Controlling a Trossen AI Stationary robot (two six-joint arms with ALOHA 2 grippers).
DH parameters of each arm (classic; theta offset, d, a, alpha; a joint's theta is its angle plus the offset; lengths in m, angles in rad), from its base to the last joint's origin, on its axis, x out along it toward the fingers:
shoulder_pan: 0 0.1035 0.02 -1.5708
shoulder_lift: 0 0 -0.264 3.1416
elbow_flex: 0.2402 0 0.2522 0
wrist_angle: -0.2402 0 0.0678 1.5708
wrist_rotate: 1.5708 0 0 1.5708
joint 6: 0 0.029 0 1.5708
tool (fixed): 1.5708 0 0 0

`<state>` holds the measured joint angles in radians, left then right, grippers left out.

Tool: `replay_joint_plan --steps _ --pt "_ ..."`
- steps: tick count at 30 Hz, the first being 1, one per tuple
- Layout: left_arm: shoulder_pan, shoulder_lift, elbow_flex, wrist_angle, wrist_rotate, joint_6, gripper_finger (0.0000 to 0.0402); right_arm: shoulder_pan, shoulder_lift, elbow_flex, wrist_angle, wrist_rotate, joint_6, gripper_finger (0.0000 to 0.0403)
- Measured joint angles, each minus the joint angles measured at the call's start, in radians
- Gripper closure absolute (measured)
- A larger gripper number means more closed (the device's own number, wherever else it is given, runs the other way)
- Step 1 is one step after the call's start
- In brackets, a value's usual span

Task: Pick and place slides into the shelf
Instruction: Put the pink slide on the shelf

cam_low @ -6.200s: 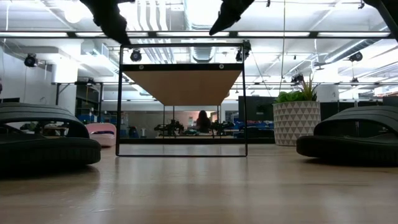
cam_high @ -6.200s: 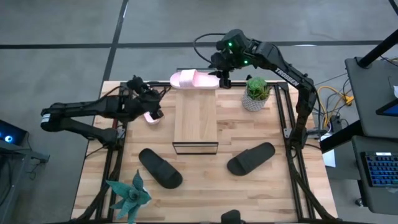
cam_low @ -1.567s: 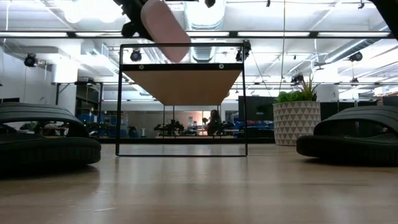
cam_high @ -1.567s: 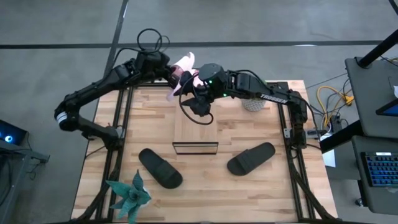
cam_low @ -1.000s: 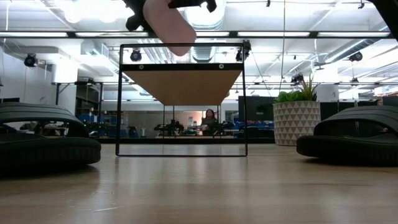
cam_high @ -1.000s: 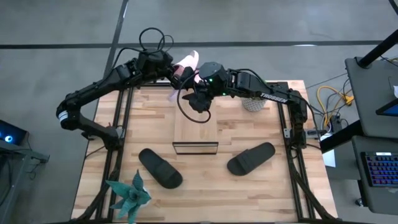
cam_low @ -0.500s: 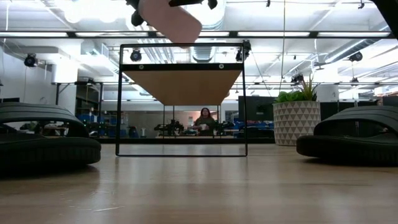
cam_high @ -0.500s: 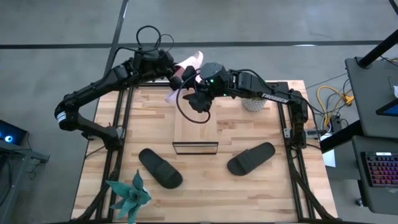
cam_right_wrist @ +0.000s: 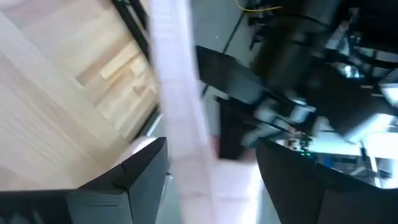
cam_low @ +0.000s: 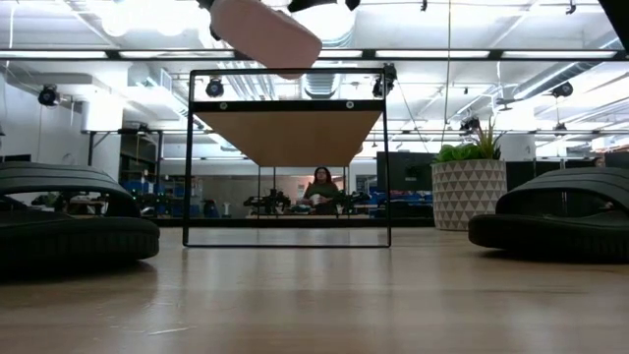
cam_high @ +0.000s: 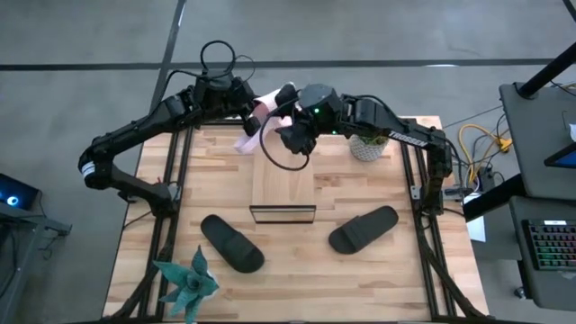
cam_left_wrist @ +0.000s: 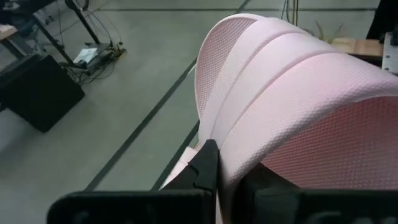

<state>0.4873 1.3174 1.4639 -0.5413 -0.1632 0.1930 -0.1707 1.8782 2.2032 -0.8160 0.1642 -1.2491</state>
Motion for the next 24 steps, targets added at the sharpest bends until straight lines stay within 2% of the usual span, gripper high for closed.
replay_joint_plan --steps 13,24 --pt "-0.013 -0.002 0.000 0.123 0.003 -0.030 0.0401 -0.005 0.003 -0.001 -0.015 -0.007 -0.001 0.0166" --pt "-0.012 0.000 0.000 0.174 0.053 -0.120 0.0401 -0.005 0.004 -0.001 0.025 -0.010 -0.016 0.0168"
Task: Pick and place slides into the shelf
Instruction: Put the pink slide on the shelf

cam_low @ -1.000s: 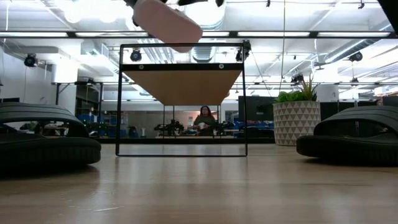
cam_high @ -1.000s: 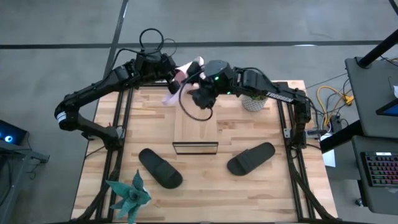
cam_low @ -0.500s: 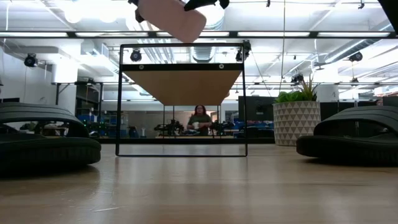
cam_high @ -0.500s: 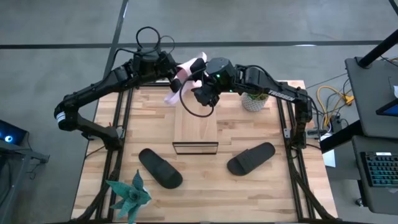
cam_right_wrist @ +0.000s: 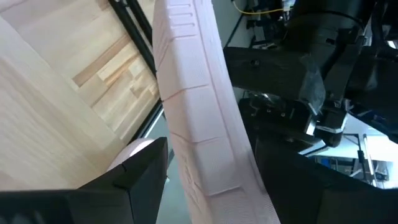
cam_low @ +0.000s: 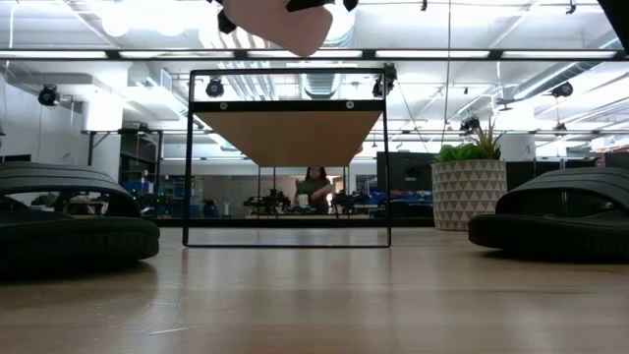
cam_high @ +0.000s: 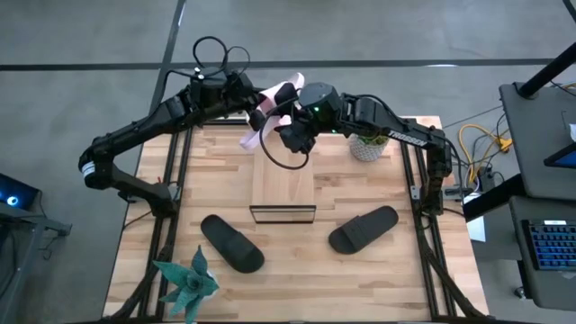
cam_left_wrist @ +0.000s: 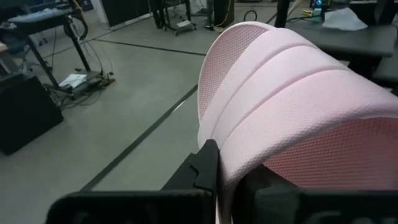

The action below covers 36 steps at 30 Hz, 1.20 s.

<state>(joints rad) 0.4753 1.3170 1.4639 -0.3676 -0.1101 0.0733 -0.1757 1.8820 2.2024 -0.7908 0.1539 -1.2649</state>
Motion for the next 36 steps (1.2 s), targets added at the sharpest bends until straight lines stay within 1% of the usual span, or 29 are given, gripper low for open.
replay_joint_plan --steps 8,11,13,15,20,21,24,28,32,36 --pt "0.000 0.000 -0.002 0.017 0.001 -0.068 0.0401 -0.002 0.002 0.000 0.039 0.003 0.001 0.0169" --pt "0.000 0.000 -0.003 0.026 0.004 -0.068 0.0401 -0.002 0.002 0.000 0.045 0.005 0.005 0.0178" --pt "0.000 0.000 -0.006 0.025 0.009 -0.068 0.0401 -0.002 0.002 0.000 0.044 0.004 0.005 0.0196" --pt "0.000 0.000 -0.007 0.025 0.013 -0.068 0.0401 -0.002 0.002 0.000 0.044 0.004 0.004 0.0225" --pt "0.000 0.000 -0.007 0.038 0.045 -0.066 0.0402 -0.001 0.007 -0.001 0.044 0.003 -0.029 0.0330" --pt "0.001 0.000 -0.007 0.043 0.052 -0.064 0.0401 -0.001 0.009 -0.001 0.049 0.004 -0.038 0.0341" --pt "0.002 -0.002 -0.007 0.050 0.083 -0.041 0.0393 -0.004 0.012 -0.001 0.061 0.001 -0.057 0.0341" --pt "0.002 -0.006 -0.007 0.053 0.145 0.091 0.0360 -0.006 0.014 -0.001 0.054 -0.002 -0.051 0.0342" --pt "0.001 -0.020 -0.007 0.044 0.173 0.196 0.0299 -0.015 -0.005 -0.002 0.025 -0.009 -0.027 0.0342" --pt "0.000 -0.056 -0.007 0.043 0.174 0.231 0.0237 -0.026 -0.043 -0.002 -0.011 -0.013 0.015 0.0342"
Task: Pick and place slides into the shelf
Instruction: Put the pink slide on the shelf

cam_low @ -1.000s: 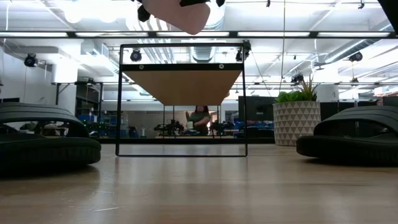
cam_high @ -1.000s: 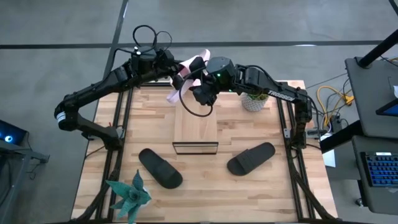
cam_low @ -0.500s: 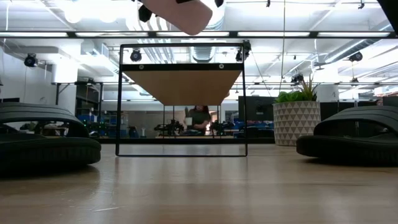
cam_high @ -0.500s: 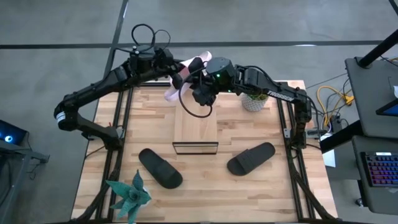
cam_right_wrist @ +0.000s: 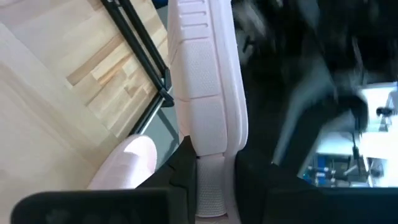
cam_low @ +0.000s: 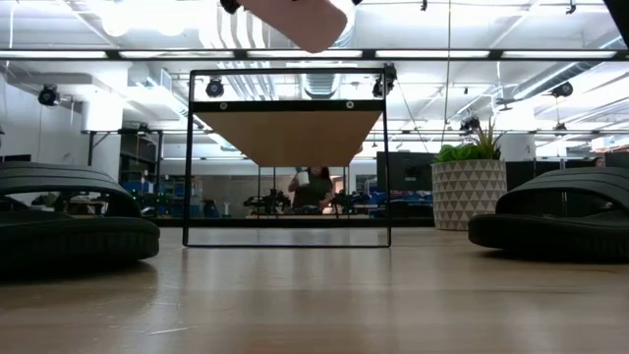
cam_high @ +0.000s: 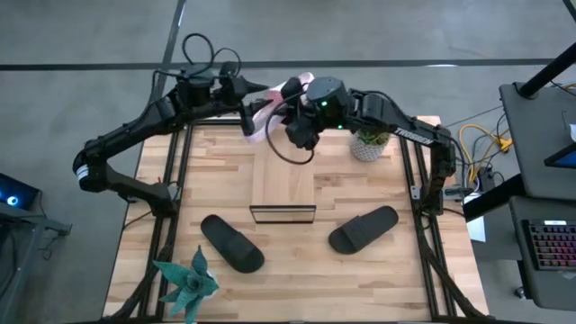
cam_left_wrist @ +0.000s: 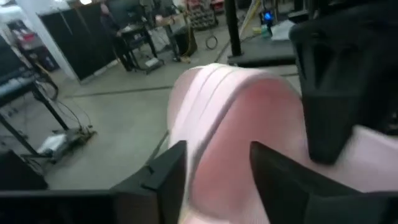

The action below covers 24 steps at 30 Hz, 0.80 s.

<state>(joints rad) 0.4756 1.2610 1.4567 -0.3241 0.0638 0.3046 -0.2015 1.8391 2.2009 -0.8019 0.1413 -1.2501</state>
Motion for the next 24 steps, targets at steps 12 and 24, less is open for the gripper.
replay_joint_plan --steps 12,24 --pt "0.001 -0.189 -0.062 -0.111 -0.013 0.164 0.0192 -0.111 -0.098 -0.015 -0.077 -0.591 0.151 0.0345" --pt "-0.011 -0.476 -0.542 0.304 0.012 0.227 0.0192 -0.202 -0.117 -0.096 -0.054 -1.275 0.025 0.0347"
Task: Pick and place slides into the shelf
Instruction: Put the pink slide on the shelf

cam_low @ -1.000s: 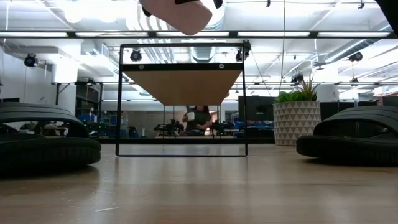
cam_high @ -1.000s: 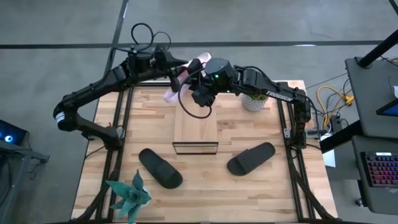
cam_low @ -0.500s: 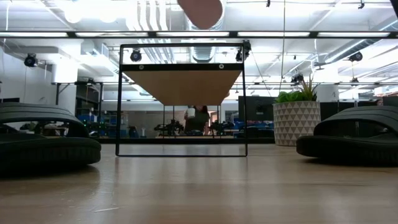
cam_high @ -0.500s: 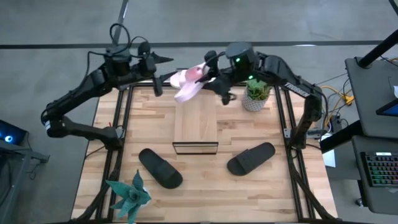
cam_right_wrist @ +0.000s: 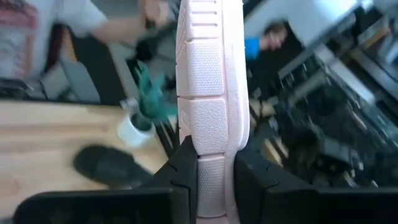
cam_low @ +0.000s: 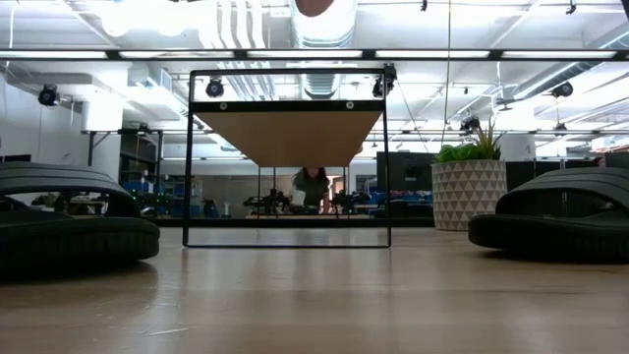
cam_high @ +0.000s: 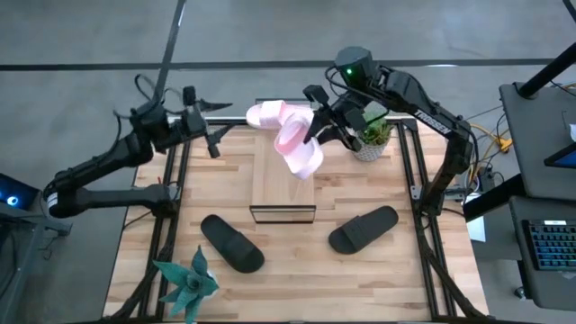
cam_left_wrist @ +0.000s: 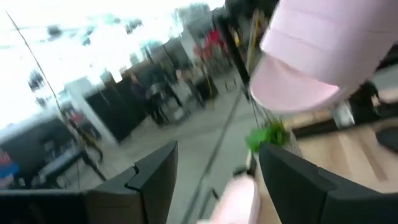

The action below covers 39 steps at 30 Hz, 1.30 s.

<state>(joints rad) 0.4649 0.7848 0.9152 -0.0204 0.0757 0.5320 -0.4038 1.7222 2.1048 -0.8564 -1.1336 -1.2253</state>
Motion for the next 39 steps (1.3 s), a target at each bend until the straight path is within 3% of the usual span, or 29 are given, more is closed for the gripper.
replay_joint_plan --steps 4,12,19,25,28,39 --pt "-0.002 -0.054 -0.162 0.237 0.091 0.000 0.0192 0.009 0.000 -0.032 0.101 -0.097 0.017 0.0348" --pt "-0.004 -0.008 -0.362 0.700 0.322 0.075 0.0191 0.054 0.001 -0.082 0.274 -0.100 0.021 0.0348" --pt "-0.021 0.127 -0.363 0.806 0.357 0.230 0.0191 0.063 0.001 -0.097 0.397 -0.096 0.025 0.0348" --pt "-0.053 0.263 -0.354 1.078 0.357 0.386 0.0191 0.063 0.001 -0.108 0.453 -0.096 0.063 0.0348" --pt "-0.064 0.321 -0.346 1.169 0.358 0.396 0.0191 0.063 0.001 -0.109 0.457 -0.096 0.066 0.0348" --pt "-0.104 0.446 -0.249 1.242 0.406 0.402 0.0192 0.063 0.014 -0.114 0.497 -0.095 0.093 0.0349"
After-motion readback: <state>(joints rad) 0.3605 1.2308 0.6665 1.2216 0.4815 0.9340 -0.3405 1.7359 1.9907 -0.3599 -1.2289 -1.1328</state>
